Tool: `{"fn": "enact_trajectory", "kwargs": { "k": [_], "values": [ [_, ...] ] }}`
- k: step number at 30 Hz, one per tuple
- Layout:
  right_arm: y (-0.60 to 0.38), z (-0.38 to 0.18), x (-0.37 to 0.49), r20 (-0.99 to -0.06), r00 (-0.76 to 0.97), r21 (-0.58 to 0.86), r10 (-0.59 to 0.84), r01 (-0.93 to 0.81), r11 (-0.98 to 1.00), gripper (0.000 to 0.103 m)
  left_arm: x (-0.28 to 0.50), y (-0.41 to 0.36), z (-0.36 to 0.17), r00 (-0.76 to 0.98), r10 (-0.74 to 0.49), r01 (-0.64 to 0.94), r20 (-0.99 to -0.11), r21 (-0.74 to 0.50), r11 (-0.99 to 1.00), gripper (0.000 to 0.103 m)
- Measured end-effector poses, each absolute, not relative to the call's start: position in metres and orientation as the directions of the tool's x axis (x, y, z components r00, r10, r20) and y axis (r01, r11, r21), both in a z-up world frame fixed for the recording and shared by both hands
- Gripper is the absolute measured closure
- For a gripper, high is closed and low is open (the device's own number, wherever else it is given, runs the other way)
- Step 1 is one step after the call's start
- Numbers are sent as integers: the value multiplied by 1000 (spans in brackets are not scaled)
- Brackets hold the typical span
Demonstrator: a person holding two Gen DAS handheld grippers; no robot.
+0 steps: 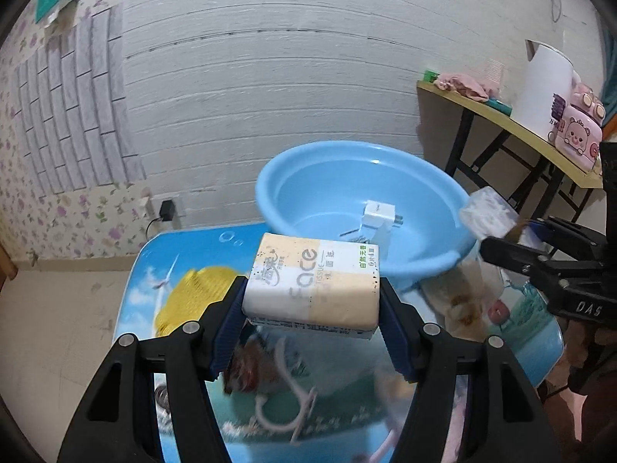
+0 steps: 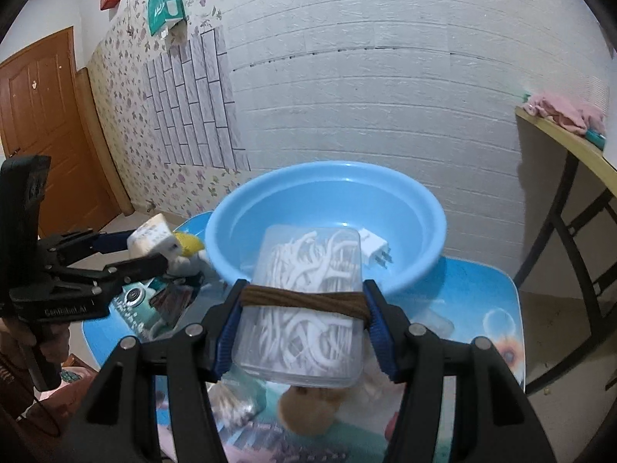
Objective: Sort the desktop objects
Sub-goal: 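Lift the tissue pack with the left tool while the right tool carries the floss box to the basin, then open the left tool over the basin while the right tool releases the floss box into it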
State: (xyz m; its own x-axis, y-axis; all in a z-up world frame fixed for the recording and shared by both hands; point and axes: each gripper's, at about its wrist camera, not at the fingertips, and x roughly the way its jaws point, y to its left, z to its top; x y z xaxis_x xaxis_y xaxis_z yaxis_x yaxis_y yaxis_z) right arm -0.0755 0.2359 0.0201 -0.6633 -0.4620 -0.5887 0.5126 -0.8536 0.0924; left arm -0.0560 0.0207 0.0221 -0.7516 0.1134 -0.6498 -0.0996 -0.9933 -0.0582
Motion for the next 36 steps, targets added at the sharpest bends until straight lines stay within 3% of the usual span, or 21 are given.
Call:
{"fn": "enact_trajectory", "kwargs": {
  "k": [16, 21, 25, 28, 36],
  "values": [
    [241, 2, -127, -620, -634, 127, -462, 500, -857, 46, -135, 71, 2, -697, 145, -174, -702, -30, -984, 39],
    [235, -2, -136, -616, -634, 143, -467, 492, -858, 46, -131, 72, 1, -712, 124, -175, -691, 4, -985, 27],
    [229, -4, -136, -635, -620, 144, -461, 491, -859, 44, -127, 66, 6, -729, 116, -166, -674, 10, -986, 25],
    [227, -3, -130, -641, -628, 126, -441, 480, -868, 44, -121, 58, 5, -725, 112, -144, -680, -10, -990, 10],
    [228, 4, -109, -641, -654, 86, -403, 461, -883, 44, -96, 37, 3, -729, 138, -110, -670, -84, -990, 9]
  ]
}}
